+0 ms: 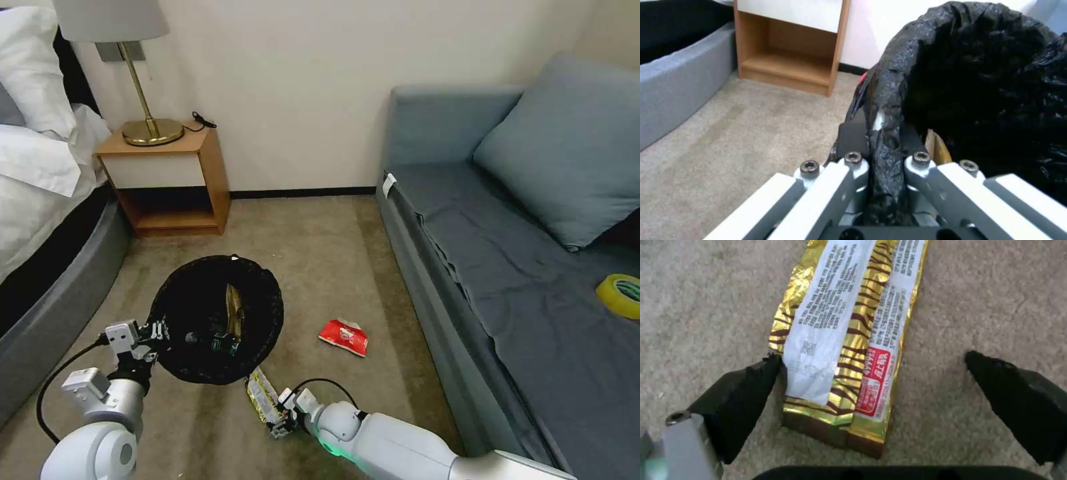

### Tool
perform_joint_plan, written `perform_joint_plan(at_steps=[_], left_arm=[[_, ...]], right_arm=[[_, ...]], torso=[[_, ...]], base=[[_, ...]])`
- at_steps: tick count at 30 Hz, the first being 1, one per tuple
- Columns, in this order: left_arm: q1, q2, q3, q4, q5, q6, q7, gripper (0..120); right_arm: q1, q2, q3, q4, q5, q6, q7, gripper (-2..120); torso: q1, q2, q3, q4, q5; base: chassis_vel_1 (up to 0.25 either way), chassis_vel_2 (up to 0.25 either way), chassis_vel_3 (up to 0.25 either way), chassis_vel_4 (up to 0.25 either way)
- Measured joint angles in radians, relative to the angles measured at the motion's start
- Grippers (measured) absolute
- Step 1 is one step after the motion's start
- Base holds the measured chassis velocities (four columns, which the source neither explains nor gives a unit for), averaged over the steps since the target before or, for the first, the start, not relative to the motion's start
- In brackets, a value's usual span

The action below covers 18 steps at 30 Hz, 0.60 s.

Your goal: Pick up the trash bin, then pick up the garbage on the floor and place it into the trash bin.

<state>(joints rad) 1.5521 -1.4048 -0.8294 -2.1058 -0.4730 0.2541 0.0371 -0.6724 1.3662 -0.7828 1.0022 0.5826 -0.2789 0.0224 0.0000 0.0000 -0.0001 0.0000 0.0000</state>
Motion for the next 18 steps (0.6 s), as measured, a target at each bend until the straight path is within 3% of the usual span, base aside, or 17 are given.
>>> perform_joint_plan(at_steps=[14, 18], left_arm=[[-0.002, -0.004, 0.0, 0.003, 0.004, -0.004, 0.0, 4], [-0.002, -0.006, -0.002, 0.003, 0.005, -0.005, 0.0, 4]], right_arm=[[-0.012, 0.009, 0.001, -0.025, -0.012, 0.005, -0.018, 99], [-0.016, 0.007, -0.002, -0.021, -0.013, 0.005, -0.021, 93]], torso=[[0.0, 0.0, 0.0, -0.0005, -0.0001], [0.0, 0.0, 0.0, -0.0006, -0.0004]], base=[[0.0, 0.0, 0.0, 0.0], [0.0, 0.0, 0.0, 0.0]])
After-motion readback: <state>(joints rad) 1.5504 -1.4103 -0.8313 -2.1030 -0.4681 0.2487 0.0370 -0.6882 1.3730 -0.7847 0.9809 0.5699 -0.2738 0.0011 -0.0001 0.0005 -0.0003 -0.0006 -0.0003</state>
